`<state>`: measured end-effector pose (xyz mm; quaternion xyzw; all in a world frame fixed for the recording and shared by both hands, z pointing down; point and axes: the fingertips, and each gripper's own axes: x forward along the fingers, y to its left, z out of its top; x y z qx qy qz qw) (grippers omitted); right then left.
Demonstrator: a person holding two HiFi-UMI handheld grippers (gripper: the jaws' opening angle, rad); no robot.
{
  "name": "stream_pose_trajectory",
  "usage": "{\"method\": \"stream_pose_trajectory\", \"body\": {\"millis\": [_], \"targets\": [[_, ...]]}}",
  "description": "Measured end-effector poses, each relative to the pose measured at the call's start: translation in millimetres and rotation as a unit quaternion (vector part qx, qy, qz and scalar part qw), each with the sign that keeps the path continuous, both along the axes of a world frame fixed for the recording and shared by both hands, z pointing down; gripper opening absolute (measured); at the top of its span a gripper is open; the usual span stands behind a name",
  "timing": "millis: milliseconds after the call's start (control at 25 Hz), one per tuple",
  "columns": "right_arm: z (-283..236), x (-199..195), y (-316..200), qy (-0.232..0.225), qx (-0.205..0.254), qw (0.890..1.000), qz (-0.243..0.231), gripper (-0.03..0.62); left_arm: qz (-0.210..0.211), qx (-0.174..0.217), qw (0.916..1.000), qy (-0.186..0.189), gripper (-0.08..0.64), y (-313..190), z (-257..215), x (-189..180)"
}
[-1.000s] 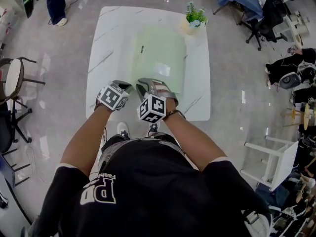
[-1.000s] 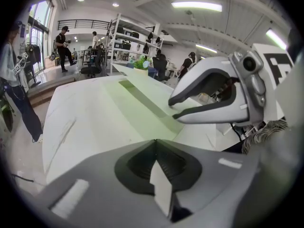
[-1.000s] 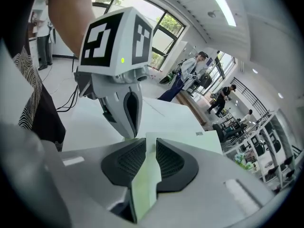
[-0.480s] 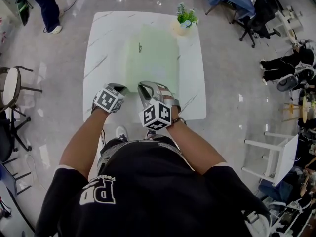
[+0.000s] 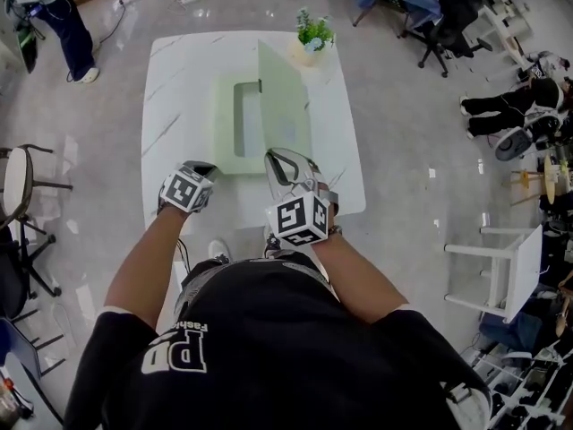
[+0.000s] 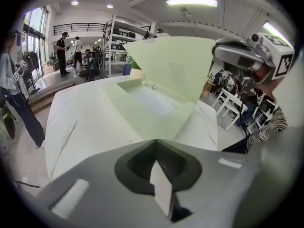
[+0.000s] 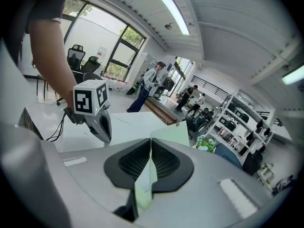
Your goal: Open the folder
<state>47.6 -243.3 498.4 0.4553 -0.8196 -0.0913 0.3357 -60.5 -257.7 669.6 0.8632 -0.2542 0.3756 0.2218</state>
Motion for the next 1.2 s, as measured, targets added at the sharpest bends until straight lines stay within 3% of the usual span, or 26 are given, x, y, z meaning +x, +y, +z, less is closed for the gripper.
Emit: {"method": "stream_pose_trajectory", "body": {"millis": [360,600,680,880,1200], "targets": [[-24,68,8,-0.074,0.016,0.993,0.094,0.012,0.000,0.008,0.9998,-0.016,0.052,0,0,-3],[-41,126,9,-0.125,0.029,0.979,0.160,0.011,-0.003,0.011,0.9998,-0.017,0.052,2,-1,0],[-42,150,9,-0.157,0.025,0.969,0.189,0.011,-0.004,0.012,0.9998,-0.018,0.052,2,-1,2],[-38,209,8,-0.260,0.004,0.931,0.258,0.006,-0.011,0.012,0.9997,-0.018,0.052,1,-2,3],[-17,268,13,-0.314,-0.011,0.901,0.298,0.008,-0.022,0.014,0.9994,-0.020,0.052,1,-1,4]]}}
